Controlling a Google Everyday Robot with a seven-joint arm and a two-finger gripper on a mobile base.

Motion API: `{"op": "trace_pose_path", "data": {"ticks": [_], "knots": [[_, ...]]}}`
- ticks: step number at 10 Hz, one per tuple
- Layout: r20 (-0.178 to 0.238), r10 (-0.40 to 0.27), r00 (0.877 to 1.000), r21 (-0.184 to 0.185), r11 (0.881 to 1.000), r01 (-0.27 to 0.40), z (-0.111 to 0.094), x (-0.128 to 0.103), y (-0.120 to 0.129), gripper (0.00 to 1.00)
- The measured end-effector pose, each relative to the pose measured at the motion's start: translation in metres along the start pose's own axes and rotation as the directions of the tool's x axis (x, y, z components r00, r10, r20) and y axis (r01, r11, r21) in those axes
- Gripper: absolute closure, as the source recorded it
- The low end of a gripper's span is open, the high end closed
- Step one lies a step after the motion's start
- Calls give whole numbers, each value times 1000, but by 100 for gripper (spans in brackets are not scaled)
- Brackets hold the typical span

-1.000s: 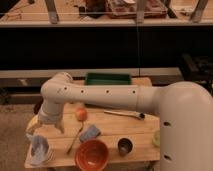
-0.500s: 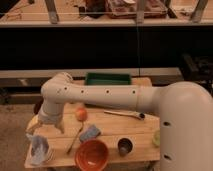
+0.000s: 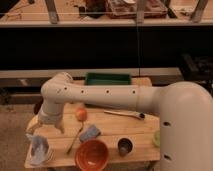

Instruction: Place towel in plastic cup

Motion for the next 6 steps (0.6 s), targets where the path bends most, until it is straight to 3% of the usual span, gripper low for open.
{"op": "trace_pose_path", "data": {"ticks": [6], "knots": [[-3, -1, 1000, 5, 1000, 1, 0, 0, 0, 20]]}}
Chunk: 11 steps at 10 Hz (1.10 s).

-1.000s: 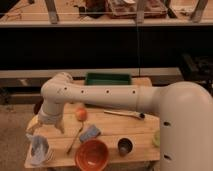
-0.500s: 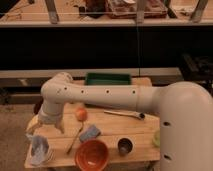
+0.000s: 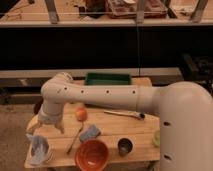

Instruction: Place towel in plastic cup

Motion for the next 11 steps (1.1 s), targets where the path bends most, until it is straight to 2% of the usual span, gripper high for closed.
{"op": "trace_pose_path", "data": {"ticks": [1, 2, 3, 5, 8, 11], "knots": [[-15, -9, 1000, 20, 1000, 9, -1, -1, 0, 20], [-48, -16, 999, 66, 998, 19, -3, -3, -1, 20], [-63, -24, 998, 96, 995, 30, -3, -4, -3, 20], [-64, -48, 997, 94, 994, 54, 4, -6, -13, 20], [-60, -58, 997, 70, 996, 62, 13, -7, -18, 20], [-70, -55, 996, 96, 993, 61, 17, -7, -11, 20]]}}
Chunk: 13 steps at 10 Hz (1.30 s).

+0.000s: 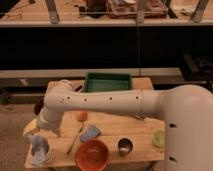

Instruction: Place towel in plastic cup

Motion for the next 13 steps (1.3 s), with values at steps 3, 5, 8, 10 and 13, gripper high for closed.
{"op": "trace_pose_path", "data": {"ticks": [3, 5, 8, 10, 13], "knots": [[-19, -7, 1000, 25, 1000, 7, 1, -2, 5, 20], [-27, -15, 1000, 47, 999, 16, 3, -3, 7, 20], [-23, -22, 999, 53, 998, 23, 7, -6, 5, 20], [-16, -24, 1000, 53, 998, 25, 11, -9, 5, 20], [-6, -20, 1000, 52, 998, 20, 17, -12, 8, 25]]}}
